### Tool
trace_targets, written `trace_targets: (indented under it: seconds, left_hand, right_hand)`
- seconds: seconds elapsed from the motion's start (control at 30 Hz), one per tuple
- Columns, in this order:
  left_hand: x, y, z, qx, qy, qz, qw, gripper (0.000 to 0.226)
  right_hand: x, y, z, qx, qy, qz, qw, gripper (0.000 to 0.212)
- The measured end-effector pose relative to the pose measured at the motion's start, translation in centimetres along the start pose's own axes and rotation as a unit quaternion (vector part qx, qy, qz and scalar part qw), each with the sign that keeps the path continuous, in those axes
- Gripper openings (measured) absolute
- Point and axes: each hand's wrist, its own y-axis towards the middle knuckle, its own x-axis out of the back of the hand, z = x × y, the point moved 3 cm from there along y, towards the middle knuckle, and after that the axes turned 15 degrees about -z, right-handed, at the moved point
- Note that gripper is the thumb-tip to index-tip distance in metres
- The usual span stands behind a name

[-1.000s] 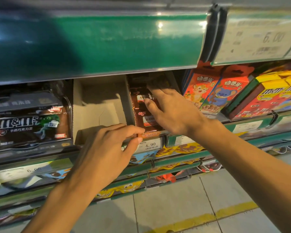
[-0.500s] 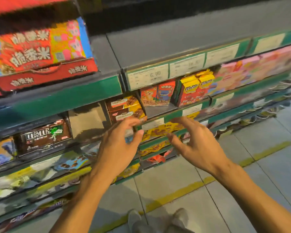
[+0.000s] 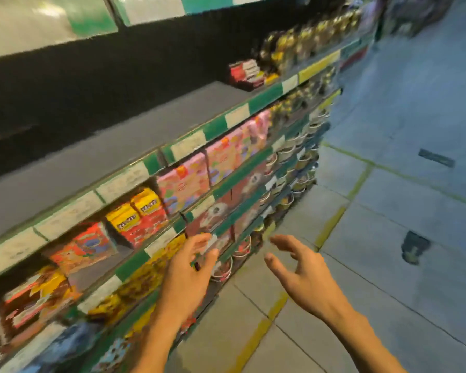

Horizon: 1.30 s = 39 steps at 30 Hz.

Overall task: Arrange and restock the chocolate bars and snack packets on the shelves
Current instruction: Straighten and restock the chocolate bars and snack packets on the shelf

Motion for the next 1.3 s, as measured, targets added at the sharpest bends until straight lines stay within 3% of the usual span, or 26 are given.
trace_targets:
  seconds: [0.23,0.47,0.63,1.0,1.2,1.3]
  left_hand:
    - [-8.9,4.6,-7.5,-0.057,-0.013,0.077,0.995,0.025]
    - [-15.6,12.5,-10.0,-0.088,0.042,0.109,0.989,0.031]
    - [-19.4,18.8,-10.9,-0.064,0.098,0.117,0.986,0.033]
    - [-21.7,28.0,-16.3,-0.036,0.043,-0.049,0.997,0.020]
    - [-22.2,31.3,-19.8,-0.042,0.070,-0.195,0.977,0.025]
    - [-22.8,33.9,-21.4,-0.075,0.158,-0.242,0.954,0.025]
  right_hand:
    - [7.2,5.9,-5.1,-0.040,-0.010,-0.083,0.996,0.040]
    - [8.3,15.4,-8.2,-0.035,-0.033,-0.065,0.997,0.036]
    - [9.1,24.3,-8.8,-0.008,-0.059,-0.051,0.997,0.041]
    - [8.7,42.0,-8.8,0.084,0.006,-0.008,0.996,0.039]
    - [7.4,50.5,-7.1,0.170,0.066,0.049,0.982,0.037]
    - [6.5,53.5,-5.9,0.231,0.054,0.070,0.969,0.040]
